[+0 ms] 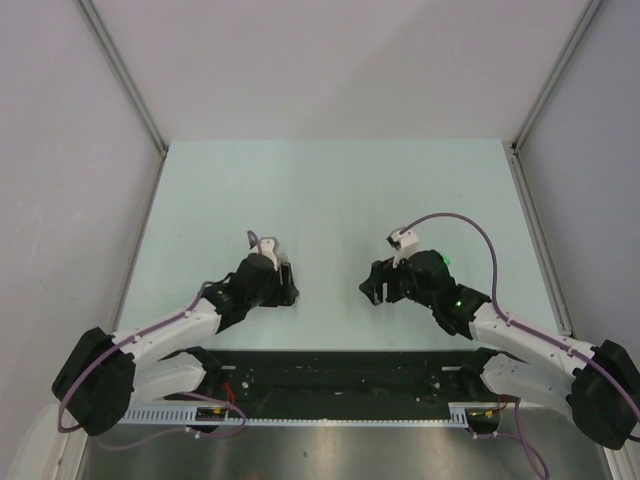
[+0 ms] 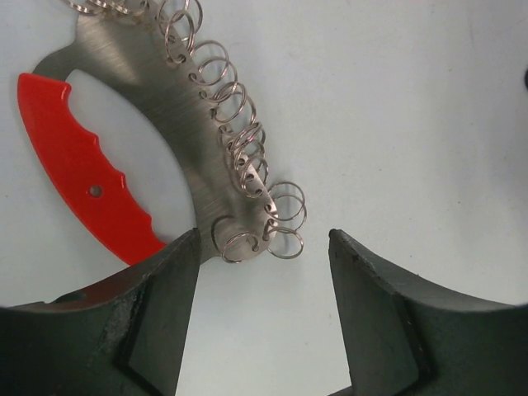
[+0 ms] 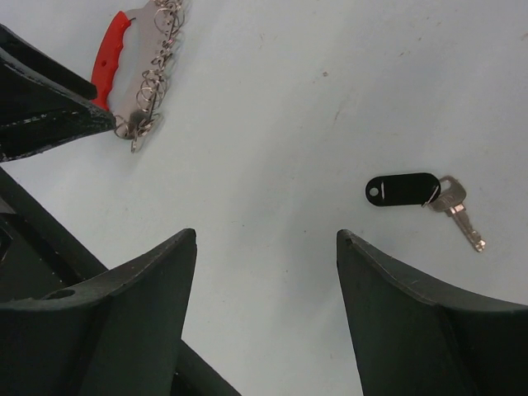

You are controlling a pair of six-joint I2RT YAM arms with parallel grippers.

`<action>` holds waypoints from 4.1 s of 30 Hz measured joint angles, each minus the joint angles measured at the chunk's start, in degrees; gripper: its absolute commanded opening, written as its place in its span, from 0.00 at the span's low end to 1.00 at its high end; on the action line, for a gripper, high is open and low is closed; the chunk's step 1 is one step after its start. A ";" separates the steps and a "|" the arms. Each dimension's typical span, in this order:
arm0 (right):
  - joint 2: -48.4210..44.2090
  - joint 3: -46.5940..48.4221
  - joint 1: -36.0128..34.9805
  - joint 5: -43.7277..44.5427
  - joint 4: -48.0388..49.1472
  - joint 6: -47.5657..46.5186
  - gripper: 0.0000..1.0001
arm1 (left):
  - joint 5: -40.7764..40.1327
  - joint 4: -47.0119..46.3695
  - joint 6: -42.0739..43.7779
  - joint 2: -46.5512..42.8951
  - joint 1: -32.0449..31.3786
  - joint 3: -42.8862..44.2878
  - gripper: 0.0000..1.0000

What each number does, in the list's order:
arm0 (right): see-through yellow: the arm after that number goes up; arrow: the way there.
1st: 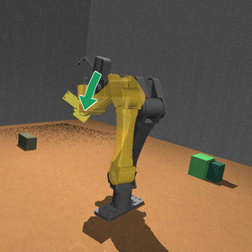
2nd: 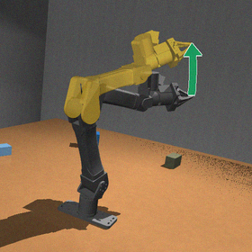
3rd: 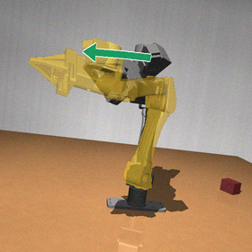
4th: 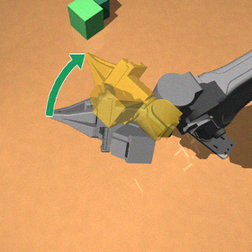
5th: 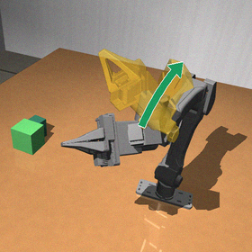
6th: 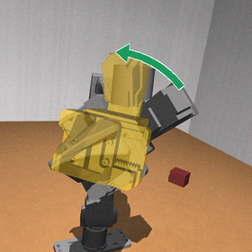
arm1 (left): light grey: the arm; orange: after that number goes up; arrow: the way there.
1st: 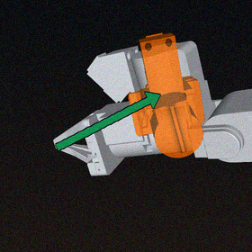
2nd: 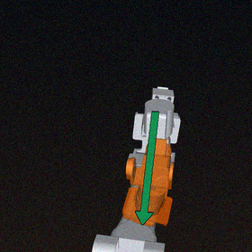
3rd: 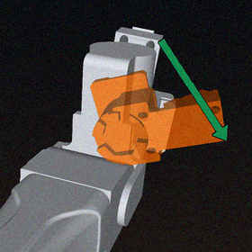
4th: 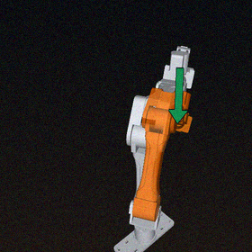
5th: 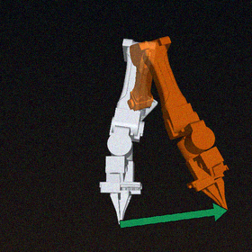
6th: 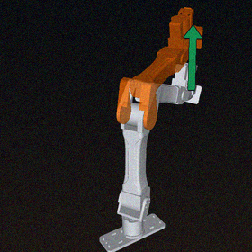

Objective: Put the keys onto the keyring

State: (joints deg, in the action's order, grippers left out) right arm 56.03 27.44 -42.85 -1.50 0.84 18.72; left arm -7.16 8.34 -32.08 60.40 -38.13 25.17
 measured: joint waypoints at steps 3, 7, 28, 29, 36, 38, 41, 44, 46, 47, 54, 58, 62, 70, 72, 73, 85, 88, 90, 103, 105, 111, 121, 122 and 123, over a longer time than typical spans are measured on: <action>0.50 0.00 -0.35 -0.17 0.31 0.55 0.72 | -0.15 0.11 -0.04 2.01 -0.02 0.00 0.68; 0.66 0.00 -0.50 -0.33 0.28 0.72 0.72 | 0.46 0.22 -0.09 5.51 -0.55 0.04 0.66; 0.44 0.00 -1.09 -0.76 0.11 -1.11 0.63 | 1.14 3.74 -2.01 12.55 -9.92 9.88 0.64; 0.79 0.00 -1.64 -1.01 0.48 -1.25 0.62 | 0.26 4.37 -2.08 11.61 -9.92 9.88 0.64; 8.28 0.17 -8.24 -1.81 4.28 0.11 0.58 | -6.25 8.85 -2.40 1.55 -9.68 10.86 0.59; 10.69 0.48 -9.53 -1.36 4.79 0.79 0.57 | -6.34 9.55 -2.36 0.37 -9.51 11.10 0.57; 12.11 0.81 -10.34 0.13 5.09 1.75 0.56 | -5.64 10.93 -1.95 2.23 -9.49 11.28 0.49; 12.11 1.16 -10.32 2.64 5.16 2.71 0.56 | -4.24 12.41 -1.79 6.05 -10.16 11.28 0.42; 12.07 1.33 -10.29 4.39 5.18 3.32 0.56 | -3.80 12.63 -1.46 8.04 -11.28 11.26 0.39; 12.00 1.36 -10.29 5.11 5.07 3.61 0.56 | -3.63 12.63 -1.46 8.70 -11.72 11.26 0.35; 11.47 1.36 -10.29 8.44 4.09 3.87 0.56 | -5.25 12.92 -0.79 14.78 -13.79 13.18 0.31; 11.10 1.36 -10.29 9.49 3.43 4.00 0.56 | -6.73 13.05 -0.24 18.40 -14.36 15.37 0.29; 10.62 1.38 -10.29 10.29 3.04 4.00 0.56 | -7.82 13.09 0.24 19.91 -15.28 16.02 0.28; 10.47 1.36 -10.29 10.73 2.86 3.98 0.56 | -10.51 13.94 1.03 22.99 -15.72 17.49 0.22; 10.47 1.38 -10.29 10.73 2.86 3.98 0.56 | -10.84 14.14 1.07 23.02 -15.76 17.62 0.17; 10.47 1.36 -10.29 10.73 2.86 3.98 0.55 | -11.02 14.16 1.11 23.02 -15.76 17.64 0.16; 9.81 1.36 -10.29 10.69 2.86 3.96 0.55 | -12.20 14.51 1.68 22.99 -15.96 17.81 0.00; 9.18 1.36 -10.27 10.62 2.84 3.78 0.55 | -12.72 15.10 2.49 21.40 -15.98 17.79 0.00; 8.39 1.36 -10.27 10.49 2.84 3.74 0.54 | -14.03 15.17 3.23 18.69 -16.02 17.75 0.00; 3.89 1.01 -8.92 6.36 4.26 3.67 0.51 | -19.74 4.24 9.92 1.22 -12.74 11.87 0.00; 2.64 0.85 -8.24 4.11 5.42 3.52 0.52 | -19.65 2.95 12.28 -1.73 -12.74 11.13 0.00; -0.98 0.74 -5.64 -2.36 8.96 2.40 0.53 | -18.16 2.01 20.68 -5.07 -12.76 14.40 0.00; -2.93 0.74 -3.67 -9.86 14.75 -3.54 0.55 | -14.36 5.33 33.92 -4.90 -13.25 19.85 0.00; -2.75 0.74 -3.58 -10.47 15.39 -4.13 0.55 | -12.92 5.09 34.56 -4.90 -13.22 19.80 0.00; -2.60 0.74 -3.50 -10.95 15.89 -4.48 0.55 | -11.52 3.93 35.17 -4.92 -13.22 19.50 0.00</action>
State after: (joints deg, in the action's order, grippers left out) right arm 53.43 28.18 -46.35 -12.45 16.73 14.24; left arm -18.68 12.27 3.09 55.48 -51.35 44.66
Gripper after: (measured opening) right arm 0.546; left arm 0.006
